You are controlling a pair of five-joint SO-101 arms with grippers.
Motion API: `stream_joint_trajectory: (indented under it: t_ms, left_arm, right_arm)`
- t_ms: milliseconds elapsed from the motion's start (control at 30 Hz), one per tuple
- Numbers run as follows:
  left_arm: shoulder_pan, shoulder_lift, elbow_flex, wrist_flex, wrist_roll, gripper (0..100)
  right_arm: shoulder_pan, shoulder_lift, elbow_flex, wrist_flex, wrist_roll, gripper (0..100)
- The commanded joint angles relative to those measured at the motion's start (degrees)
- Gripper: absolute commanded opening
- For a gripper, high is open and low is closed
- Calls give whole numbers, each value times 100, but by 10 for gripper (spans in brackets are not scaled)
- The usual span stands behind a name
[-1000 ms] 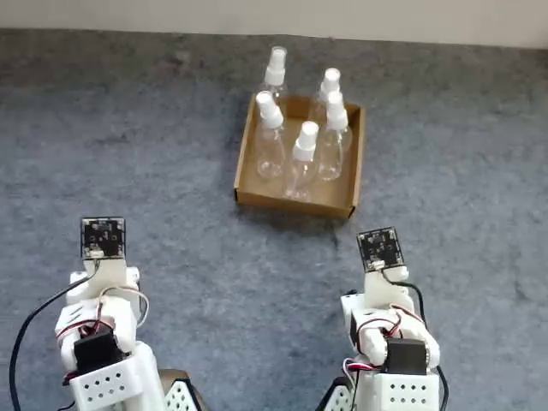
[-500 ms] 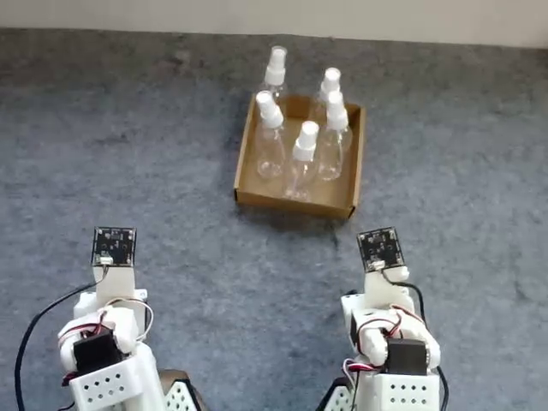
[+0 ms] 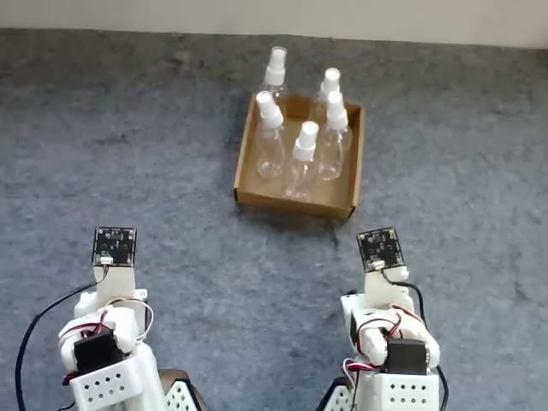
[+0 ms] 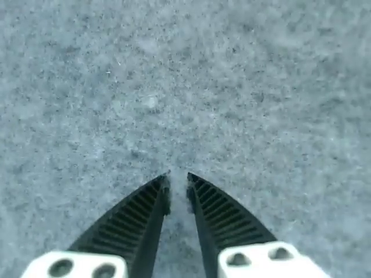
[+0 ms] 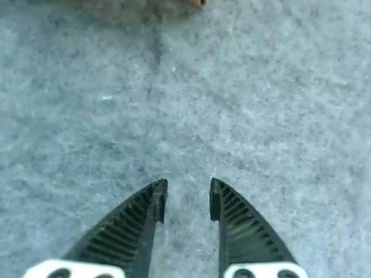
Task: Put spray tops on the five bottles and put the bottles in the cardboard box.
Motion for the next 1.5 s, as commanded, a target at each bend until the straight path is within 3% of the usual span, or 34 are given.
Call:
stream_joint_trajectory:
  t_ms: [0, 933, 1033, 1300, 1467]
  left_arm:
    - [-66, -31, 110, 62, -35, 5]
    - [-31, -40, 110, 62, -35, 5]
    - [356, -40, 110, 62, -35, 5]
    - [2202, -40, 110, 62, -35, 5]
    - [2264, -40, 110, 62, -35, 5]
  right_arm:
    - [57, -66, 884, 31, 53, 85]
    - [57, -66, 884, 31, 53, 85]
    - [57, -66, 884, 31, 53, 85]
    - [57, -66, 884, 31, 53, 85]
    - [57, -66, 884, 31, 53, 85]
